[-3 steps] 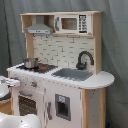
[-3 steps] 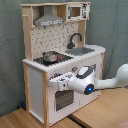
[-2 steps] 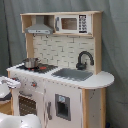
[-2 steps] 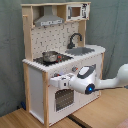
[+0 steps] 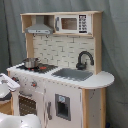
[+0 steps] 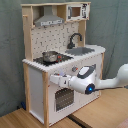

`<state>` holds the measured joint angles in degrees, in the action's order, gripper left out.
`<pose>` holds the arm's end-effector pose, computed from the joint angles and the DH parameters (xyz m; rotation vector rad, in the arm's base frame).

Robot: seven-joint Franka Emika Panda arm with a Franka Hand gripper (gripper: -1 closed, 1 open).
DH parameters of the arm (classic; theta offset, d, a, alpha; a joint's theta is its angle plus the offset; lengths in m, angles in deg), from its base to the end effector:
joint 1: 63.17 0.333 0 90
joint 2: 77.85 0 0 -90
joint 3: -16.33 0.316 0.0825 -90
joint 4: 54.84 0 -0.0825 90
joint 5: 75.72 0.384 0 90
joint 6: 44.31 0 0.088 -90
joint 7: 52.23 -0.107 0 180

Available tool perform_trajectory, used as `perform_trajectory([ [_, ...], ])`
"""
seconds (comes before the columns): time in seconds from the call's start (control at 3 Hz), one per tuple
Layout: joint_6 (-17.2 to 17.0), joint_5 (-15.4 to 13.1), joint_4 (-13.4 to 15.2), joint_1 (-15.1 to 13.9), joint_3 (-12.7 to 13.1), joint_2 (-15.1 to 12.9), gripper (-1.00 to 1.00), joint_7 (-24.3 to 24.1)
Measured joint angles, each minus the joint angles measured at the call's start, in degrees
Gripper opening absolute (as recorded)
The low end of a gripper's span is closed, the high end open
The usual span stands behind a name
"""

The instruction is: Play with the kitchen

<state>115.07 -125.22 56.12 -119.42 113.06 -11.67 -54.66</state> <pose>0.3517 0.5452 0.3327 0.8694 1.4538 0.7876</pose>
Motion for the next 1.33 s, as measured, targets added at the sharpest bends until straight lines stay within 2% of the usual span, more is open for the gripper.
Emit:
perform_trajectory([
  [1.33, 0.14, 0.04, -0.24, 0.00, -0.04, -0.01, -1.00, -27.80],
])
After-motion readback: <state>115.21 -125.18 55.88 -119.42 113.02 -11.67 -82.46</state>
